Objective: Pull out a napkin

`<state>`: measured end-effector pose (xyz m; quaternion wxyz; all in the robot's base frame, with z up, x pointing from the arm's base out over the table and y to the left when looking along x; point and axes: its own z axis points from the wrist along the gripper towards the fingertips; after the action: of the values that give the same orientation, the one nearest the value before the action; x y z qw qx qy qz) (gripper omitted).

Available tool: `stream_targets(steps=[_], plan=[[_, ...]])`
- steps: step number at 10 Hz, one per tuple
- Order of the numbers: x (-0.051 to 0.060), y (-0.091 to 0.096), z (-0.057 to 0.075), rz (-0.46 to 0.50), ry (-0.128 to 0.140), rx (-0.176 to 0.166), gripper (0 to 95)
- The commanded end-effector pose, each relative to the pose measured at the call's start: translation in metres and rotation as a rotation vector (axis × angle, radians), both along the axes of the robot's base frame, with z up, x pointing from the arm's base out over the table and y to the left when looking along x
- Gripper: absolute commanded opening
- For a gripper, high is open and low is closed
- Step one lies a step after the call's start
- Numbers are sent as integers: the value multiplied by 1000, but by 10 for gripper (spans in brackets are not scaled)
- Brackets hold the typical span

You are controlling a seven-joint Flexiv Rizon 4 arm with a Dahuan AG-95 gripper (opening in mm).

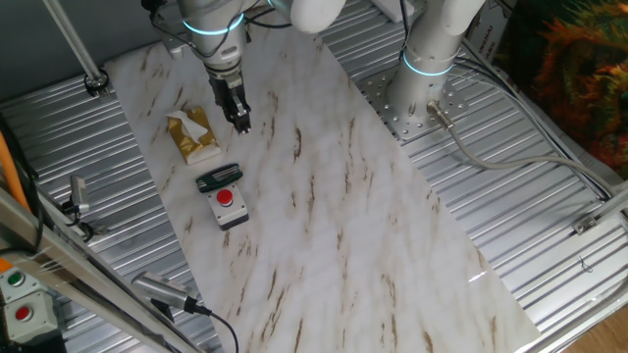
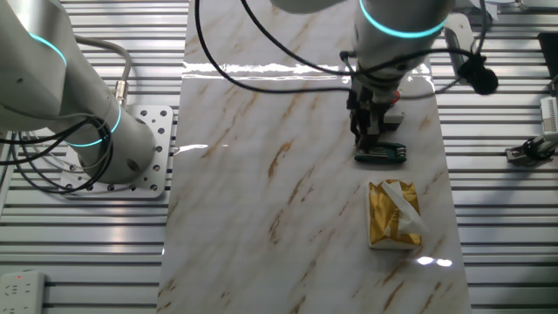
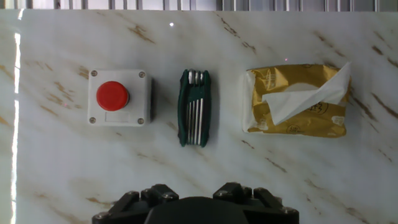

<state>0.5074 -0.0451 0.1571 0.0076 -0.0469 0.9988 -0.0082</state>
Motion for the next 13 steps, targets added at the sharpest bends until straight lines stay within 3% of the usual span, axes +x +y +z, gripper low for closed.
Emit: stream_targets(steps=[1, 5, 10, 13], plan=[[11, -14, -2, 20, 4, 8, 570], [31, -37, -6, 54, 4, 19, 570], [35, -53, -23, 83, -9, 20, 570], [44, -66, -27, 102, -12, 31, 570]])
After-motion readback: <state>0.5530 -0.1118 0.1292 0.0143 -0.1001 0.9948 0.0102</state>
